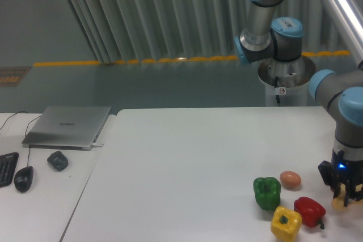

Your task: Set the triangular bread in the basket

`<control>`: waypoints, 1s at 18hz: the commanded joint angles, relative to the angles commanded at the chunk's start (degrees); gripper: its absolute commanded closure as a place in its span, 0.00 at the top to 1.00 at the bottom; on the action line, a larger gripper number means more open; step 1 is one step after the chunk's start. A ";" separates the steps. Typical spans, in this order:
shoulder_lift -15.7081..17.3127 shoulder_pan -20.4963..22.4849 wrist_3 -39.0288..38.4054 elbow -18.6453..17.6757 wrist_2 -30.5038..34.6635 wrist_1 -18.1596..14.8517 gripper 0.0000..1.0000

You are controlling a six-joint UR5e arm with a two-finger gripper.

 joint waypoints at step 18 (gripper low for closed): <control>7.21 12.39 43.59 -2.28 7.28 -11.44 0.38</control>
